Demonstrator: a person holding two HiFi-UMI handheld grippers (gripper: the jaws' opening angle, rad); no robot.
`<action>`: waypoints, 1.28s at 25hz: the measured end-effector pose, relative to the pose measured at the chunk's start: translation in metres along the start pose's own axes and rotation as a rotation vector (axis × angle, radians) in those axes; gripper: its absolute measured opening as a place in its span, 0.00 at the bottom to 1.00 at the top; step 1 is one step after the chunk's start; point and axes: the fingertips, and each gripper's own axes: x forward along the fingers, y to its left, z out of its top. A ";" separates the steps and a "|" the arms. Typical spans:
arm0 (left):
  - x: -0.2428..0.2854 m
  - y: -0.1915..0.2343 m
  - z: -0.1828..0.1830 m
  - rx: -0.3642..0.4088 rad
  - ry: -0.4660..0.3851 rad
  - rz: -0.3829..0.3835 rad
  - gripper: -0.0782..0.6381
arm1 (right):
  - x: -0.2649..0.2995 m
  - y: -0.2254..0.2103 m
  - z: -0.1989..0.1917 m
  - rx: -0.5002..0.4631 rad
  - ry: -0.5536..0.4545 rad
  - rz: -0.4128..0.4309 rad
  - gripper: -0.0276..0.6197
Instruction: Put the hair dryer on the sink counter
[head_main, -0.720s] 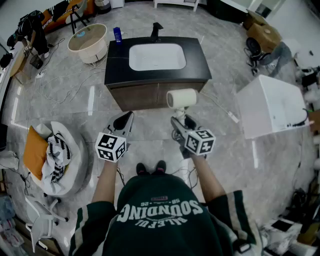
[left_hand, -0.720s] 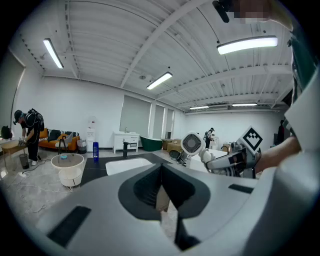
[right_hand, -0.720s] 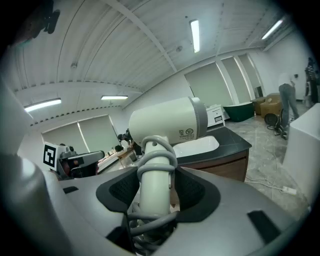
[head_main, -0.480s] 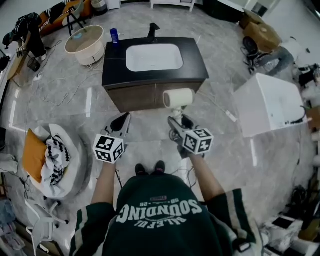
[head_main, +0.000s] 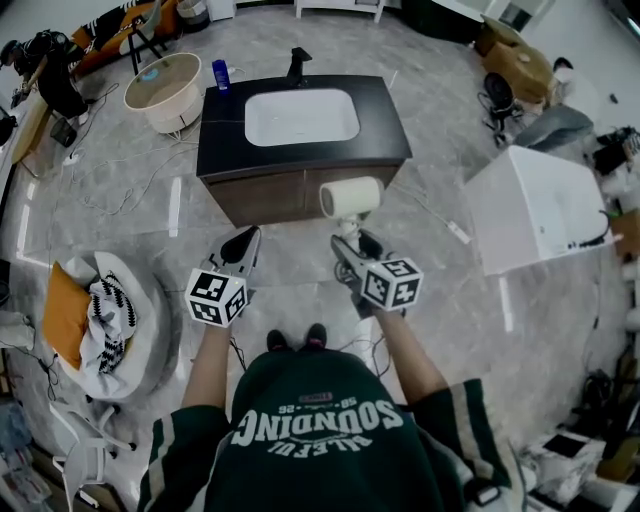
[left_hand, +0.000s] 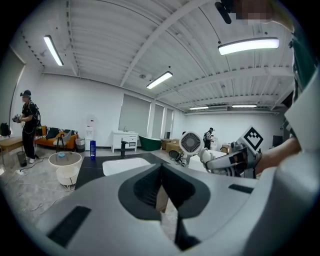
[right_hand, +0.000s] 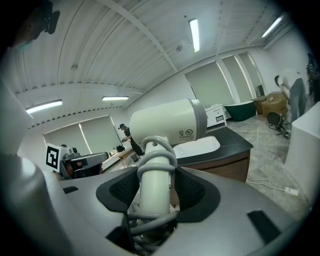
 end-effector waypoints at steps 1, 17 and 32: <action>0.003 -0.001 0.001 0.001 0.001 0.000 0.11 | -0.001 -0.002 0.001 -0.001 0.001 0.002 0.38; 0.056 0.003 0.006 -0.011 -0.002 0.025 0.11 | 0.013 -0.054 0.018 -0.004 0.023 0.011 0.38; 0.194 0.100 0.033 -0.033 0.020 -0.043 0.11 | 0.128 -0.122 0.086 0.036 0.028 -0.033 0.38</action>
